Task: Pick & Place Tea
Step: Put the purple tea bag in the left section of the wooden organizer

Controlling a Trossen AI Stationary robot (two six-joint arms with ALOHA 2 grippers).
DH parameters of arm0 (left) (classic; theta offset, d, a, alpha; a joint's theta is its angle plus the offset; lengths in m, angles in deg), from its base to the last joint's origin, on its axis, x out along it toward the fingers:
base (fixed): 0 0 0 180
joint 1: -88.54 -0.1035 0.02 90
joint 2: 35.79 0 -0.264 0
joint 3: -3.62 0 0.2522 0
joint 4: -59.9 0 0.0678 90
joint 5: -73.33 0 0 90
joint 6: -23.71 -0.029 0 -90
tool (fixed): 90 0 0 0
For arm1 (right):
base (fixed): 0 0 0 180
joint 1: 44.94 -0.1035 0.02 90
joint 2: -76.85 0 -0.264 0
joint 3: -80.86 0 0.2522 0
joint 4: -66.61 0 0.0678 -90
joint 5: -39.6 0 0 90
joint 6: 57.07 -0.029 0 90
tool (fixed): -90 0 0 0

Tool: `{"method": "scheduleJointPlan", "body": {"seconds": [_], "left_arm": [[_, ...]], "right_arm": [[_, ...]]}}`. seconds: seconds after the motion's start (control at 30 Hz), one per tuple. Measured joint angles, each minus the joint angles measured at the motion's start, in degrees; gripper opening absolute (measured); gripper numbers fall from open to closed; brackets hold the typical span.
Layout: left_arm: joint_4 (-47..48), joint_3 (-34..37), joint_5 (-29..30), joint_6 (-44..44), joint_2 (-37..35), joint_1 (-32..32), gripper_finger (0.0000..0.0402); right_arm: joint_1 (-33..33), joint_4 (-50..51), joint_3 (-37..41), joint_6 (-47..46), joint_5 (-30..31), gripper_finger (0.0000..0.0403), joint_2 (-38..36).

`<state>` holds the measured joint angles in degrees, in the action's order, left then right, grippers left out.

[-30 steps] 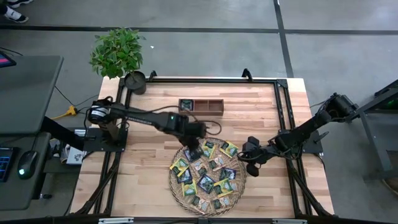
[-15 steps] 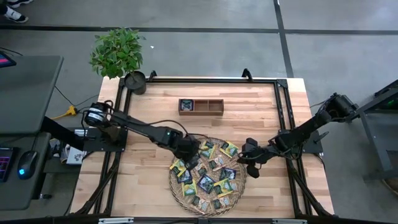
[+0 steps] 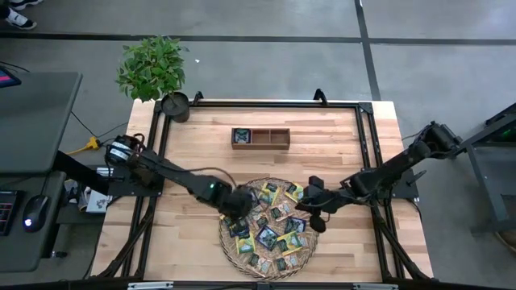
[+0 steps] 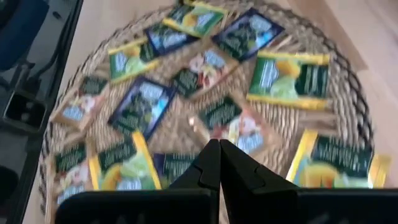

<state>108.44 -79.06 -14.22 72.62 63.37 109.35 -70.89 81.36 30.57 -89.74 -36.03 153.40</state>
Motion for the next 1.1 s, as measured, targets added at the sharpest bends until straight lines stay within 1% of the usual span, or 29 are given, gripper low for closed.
{"method": "scheduleJointPlan", "body": {"seconds": [0.13, 0.2, 0.37, 0.4, 0.47, 0.6, 0.7, 0.77, 0.87, 1.0, 1.1], "left_arm": [[3.51, -0.04, 4.98, 4.11, -1.69, 5.09, 0.0044], [4.79, 0.76, 7.46, 6.91, -2.46, 7.83, 0.0044], [4.39, 6.05, 14.42, 19.45, -6.69, 15.29, 0.0044], [3.46, 7.39, 15.52, 22.42, -7.41, 16.79, 0.0044], [-1.68, 9.66, 16.56, 27.02, -7.94, 19.34, 0.0044], [-9.60, 13.27, 20.32, 33.42, -7.88, 24.22, 0.0044], [-14.44, 15.37, 23.64, 39.11, -7.34, 26.57, 0.0044], [-14.87, 16.22, 26.60, 43.42, -6.87, 27.13, 0.0044], [-14.93, 16.20, 30.61, 49.11, -6.98, 27.63, 0.0044], [-17.56, 16.21, 30.83, 53.17, -6.50, 27.61, 0.0044], [-20.51, 16.17, 32.49, 53.53, -4.78, 27.47, 0.0044]], "right_arm": [[2.14, -1.33, -4.10, 1.33, -1.75, 0.0000, 4.87], [2.93, -2.70, -6.72, 2.57, -3.81, 0.0000, 8.47], [3.48, -3.37, -16.45, 5.73, -8.34, 0.0000, 19.17], [3.48, -3.64, -18.42, 5.90, -8.86, 0.0000, 21.33], [3.65, -3.06, -22.12, 6.14, -9.54, 0.0000, 25.30], [4.39, -3.44, -29.08, 7.54, -13.45, 0.0000, 32.17], [4.92, -3.22, -33.38, 9.29, -16.19, 0.0000, 36.40], [5.26, -3.10, -35.71, 10.42, -17.89, 0.0000, 38.27], [5.95, -2.21, -37.52, 11.93, -18.16, 0.0000, 39.49], [7.22, -2.33, -37.68, 12.49, -19.03, 0.0000, 39.83], [7.50, -3.03, -37.69, 15.53, -20.51, 0.0000, 39.97]]}}
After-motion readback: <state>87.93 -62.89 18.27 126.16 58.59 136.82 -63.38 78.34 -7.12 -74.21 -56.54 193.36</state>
